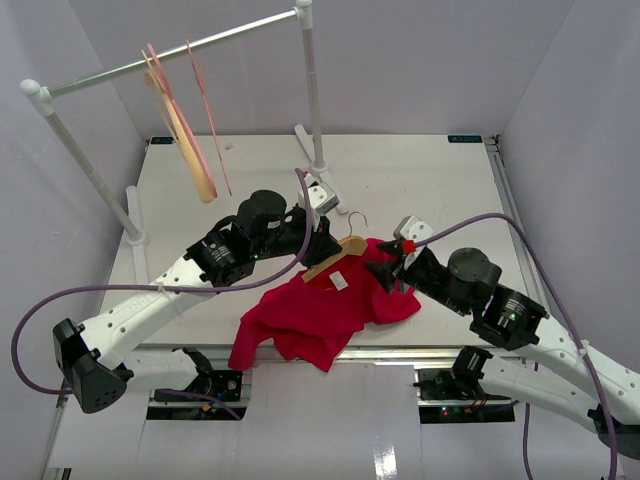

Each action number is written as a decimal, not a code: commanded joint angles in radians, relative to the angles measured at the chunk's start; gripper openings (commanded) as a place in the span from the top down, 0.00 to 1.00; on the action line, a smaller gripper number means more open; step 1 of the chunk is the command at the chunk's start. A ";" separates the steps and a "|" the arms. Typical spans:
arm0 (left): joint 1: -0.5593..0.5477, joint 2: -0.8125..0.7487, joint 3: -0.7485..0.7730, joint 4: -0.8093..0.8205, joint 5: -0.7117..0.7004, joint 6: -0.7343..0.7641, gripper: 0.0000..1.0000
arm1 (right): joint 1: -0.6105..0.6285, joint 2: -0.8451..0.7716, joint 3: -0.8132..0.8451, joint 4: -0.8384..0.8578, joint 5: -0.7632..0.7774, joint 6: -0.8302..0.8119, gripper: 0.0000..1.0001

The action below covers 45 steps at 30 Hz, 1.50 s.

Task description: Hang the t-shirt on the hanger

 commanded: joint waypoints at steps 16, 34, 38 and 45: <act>0.000 -0.166 0.004 0.025 0.117 -0.006 1.00 | -0.360 0.223 0.191 -0.004 -0.755 -0.193 0.17; 0.001 -0.123 0.173 0.011 0.123 -0.008 0.81 | -0.378 0.351 0.364 0.088 -1.067 -0.099 0.92; 0.001 -0.049 0.386 -0.127 0.069 0.015 0.47 | -0.388 0.385 0.519 -0.006 -1.018 -0.123 0.92; 0.001 0.003 0.489 -0.291 0.064 0.100 0.37 | -0.403 0.441 0.613 -0.116 -1.072 -0.149 0.92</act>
